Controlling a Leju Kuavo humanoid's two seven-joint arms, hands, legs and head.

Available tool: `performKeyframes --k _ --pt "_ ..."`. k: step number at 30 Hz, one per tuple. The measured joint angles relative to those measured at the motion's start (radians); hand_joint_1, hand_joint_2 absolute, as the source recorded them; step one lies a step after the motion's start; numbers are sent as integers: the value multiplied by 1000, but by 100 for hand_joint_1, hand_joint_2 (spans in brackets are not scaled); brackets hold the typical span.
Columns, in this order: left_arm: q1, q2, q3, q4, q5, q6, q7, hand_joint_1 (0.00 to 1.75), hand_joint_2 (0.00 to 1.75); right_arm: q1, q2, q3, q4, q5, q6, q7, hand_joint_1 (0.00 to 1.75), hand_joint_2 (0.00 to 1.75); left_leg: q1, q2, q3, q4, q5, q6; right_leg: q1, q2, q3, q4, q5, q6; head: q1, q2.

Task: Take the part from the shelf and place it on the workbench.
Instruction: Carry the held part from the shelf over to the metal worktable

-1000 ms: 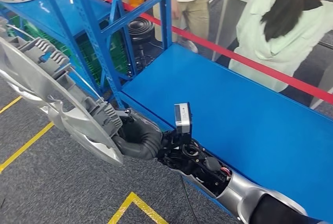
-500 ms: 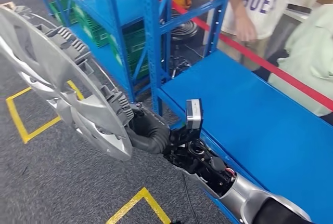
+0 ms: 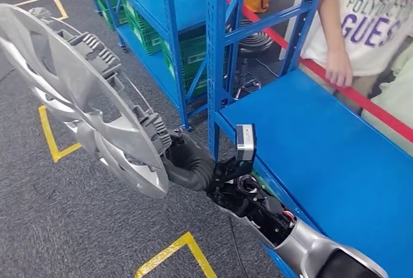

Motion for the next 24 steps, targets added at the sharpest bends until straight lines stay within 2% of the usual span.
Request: performKeyframes --k 2,3,4,6,7,8,10,11,12,14,15,16,18,19,20,21,22,23,24 --pt "2 -2 0 0 -3 0 2 0 175 3 0 -3 0 0 0 0 175 175 1 -25 4 1 -2 -3 -3 16 49 -116 71 -4 4 0" --pt "1 -4 0 0 -6 0 4 0 175 3 0 -5 0 2 0 1 175 175 0 -40 4 4 -3 -6 -6 40 81 -192 106 -7 6 0" --pt "4 -6 -1 0 -8 0 7 0 175 4 0 -9 -3 5 -2 4 175 175 2 -63 0 4 -2 -16 -8 52 109 -254 129 -14 5 0" --pt "6 -10 -2 0 -12 -1 12 0 175 8 0 -16 -12 17 -12 17 175 175 3 -15 -94 162 -56 -42 -9 14 138 -311 134 -34 -12 0" --pt "8 -11 -2 0 -12 -1 14 0 175 10 0 -18 -16 22 -17 24 175 175 5 17 -126 213 -67 -53 -7 -26 144 -318 132 -42 -21 0" --pt "7 -12 -2 0 -12 -1 16 0 175 11 0 -19 -18 25 -21 28 175 175 4 67 -141 239 -70 -56 -6 -58 148 -320 129 -44 -29 0" --pt "5 -12 -2 0 -10 -2 19 0 175 11 0 -19 -22 25 -22 30 175 175 0 120 -62 89 -10 -49 -1 -80 154 -318 122 -36 -32 0" --pt "4 -12 -2 0 -10 -3 20 0 175 11 0 -20 -24 25 -22 31 175 175 -3 139 -36 38 5 -42 2 -89 157 -318 118 -30 -30 0" --pt "3 -12 -2 0 -10 -5 21 0 175 11 0 -20 -26 25 -23 31 175 175 -7 149 -25 15 8 -35 6 -98 160 -317 114 -24 -27 0" --pt "3 -12 -2 0 -11 -9 21 0 175 11 0 -21 -29 25 -23 31 175 175 -9 123 -26 11 6 -20 7 -118 167 -317 106 -13 -21 0" --pt "4 -13 -2 0 -12 -11 20 0 175 11 0 -21 -32 25 -25 32 175 175 -8 110 -25 10 7 -14 4 -110 169 -311 97 -6 -20 0" --pt "4 -13 -2 0 -13 -13 19 0 175 12 0 -21 -34 25 -27 33 175 175 -6 97 -25 9 8 -8 1 -88 162 -288 79 -1 -19 0" --pt "2 -15 -3 0 -17 -16 16 0 175 15 -3 -24 -41 25 -31 34 175 175 -4 72 -24 7 10 2 -3 -26 116 -178 17 7 -10 0" --pt "1 -16 -4 0 -19 -16 15 0 175 17 -4 -25 -44 25 -33 34 175 175 -5 59 -24 7 10 6 -3 -9 80 -101 -19 8 -5 0" --pt "-1 -17 -5 0 -20 -17 14 0 175 21 -6 -27 -45 25 -35 35 175 175 -7 43 -24 8 10 7 -2 -3 47 -36 -42 7 -1 0" --pt "-1 -17 -6 0 -21 -17 14 0 175 24 -8 -27 -45 25 -37 35 175 175 -8 26 -23 8 10 8 -2 0 27 -1 -46 5 2 0" --pt "-1 -17 -7 0 -21 -17 14 0 175 26 -9 -27 -46 25 -39 36 175 175 -10 9 -23 9 10 8 -2 3 25 -8 -27 2 4 0" --pt "-1 -17 -8 0 -21 -17 14 0 175 28 -10 -28 -46 25 -40 37 175 175 -11 -8 -21 9 10 8 -1 9 42 -57 10 -4 6 0" --pt "-1 -18 -8 0 -21 -17 13 0 175 28 -10 -28 -48 25 -41 38 175 175 -11 -24 -20 10 10 8 0 26 73 -134 57 -11 9 0"
